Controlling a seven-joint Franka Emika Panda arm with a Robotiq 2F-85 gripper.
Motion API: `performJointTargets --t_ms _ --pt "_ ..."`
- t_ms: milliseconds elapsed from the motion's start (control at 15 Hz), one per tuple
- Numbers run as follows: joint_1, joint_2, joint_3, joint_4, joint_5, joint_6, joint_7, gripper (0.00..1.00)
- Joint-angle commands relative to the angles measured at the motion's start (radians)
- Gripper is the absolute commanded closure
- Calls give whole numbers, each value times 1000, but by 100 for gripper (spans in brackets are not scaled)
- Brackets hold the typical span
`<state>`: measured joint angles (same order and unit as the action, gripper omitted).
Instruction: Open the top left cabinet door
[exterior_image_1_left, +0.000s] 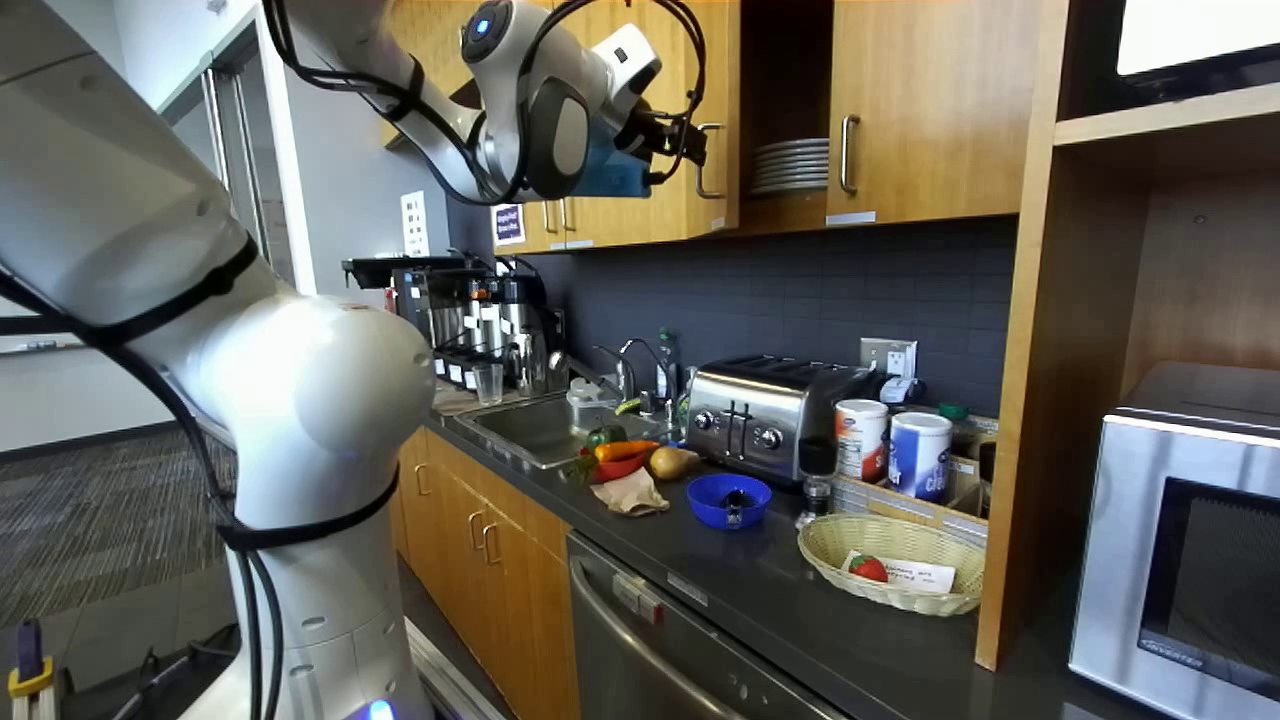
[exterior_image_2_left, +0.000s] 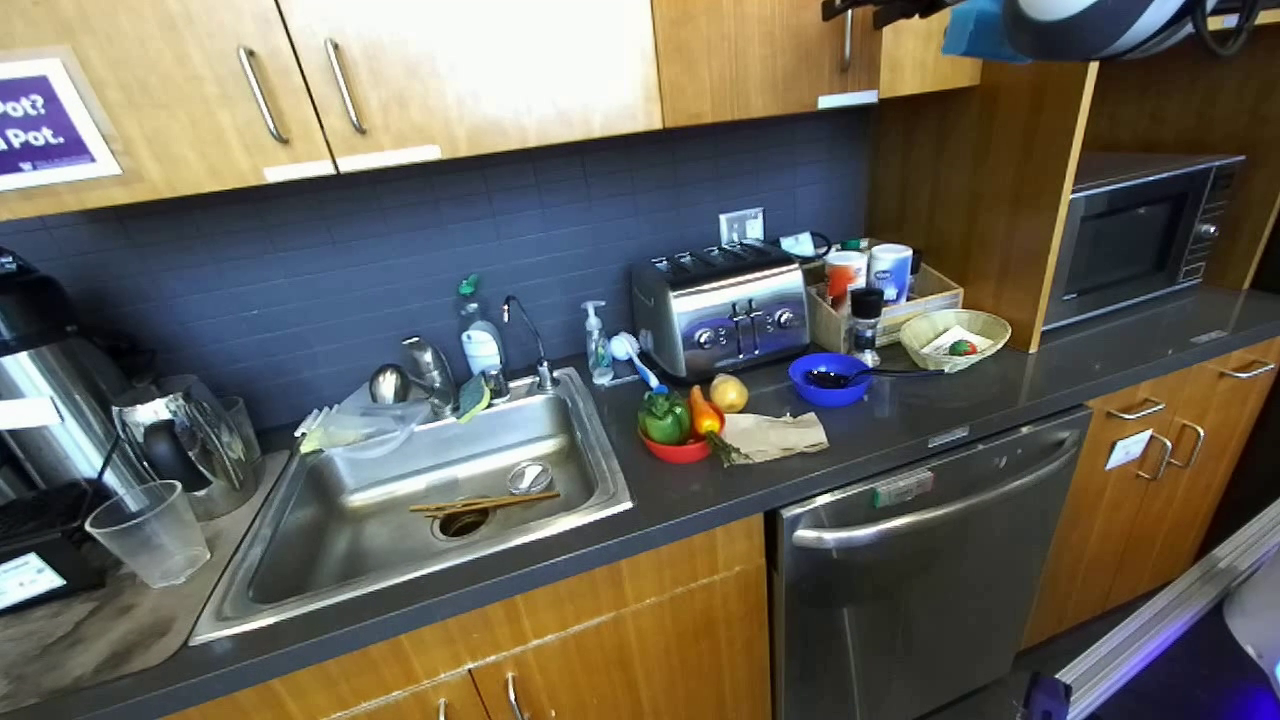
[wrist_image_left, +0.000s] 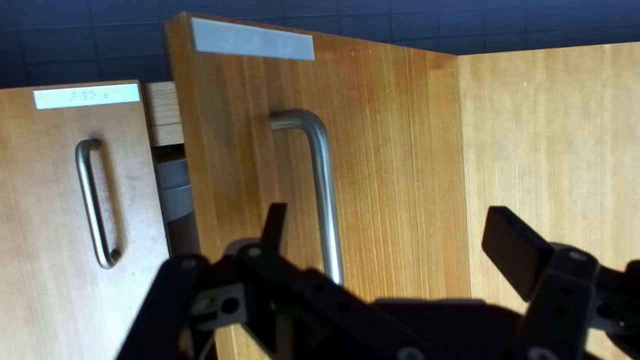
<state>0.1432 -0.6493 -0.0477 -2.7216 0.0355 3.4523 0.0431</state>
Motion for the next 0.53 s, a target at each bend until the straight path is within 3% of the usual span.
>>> performJointTargets --t_ms 0,467 --pt "37 43 -38 42 -25 3 -10 0" --pt "82 75 -85 75 -37 3 -21 0"
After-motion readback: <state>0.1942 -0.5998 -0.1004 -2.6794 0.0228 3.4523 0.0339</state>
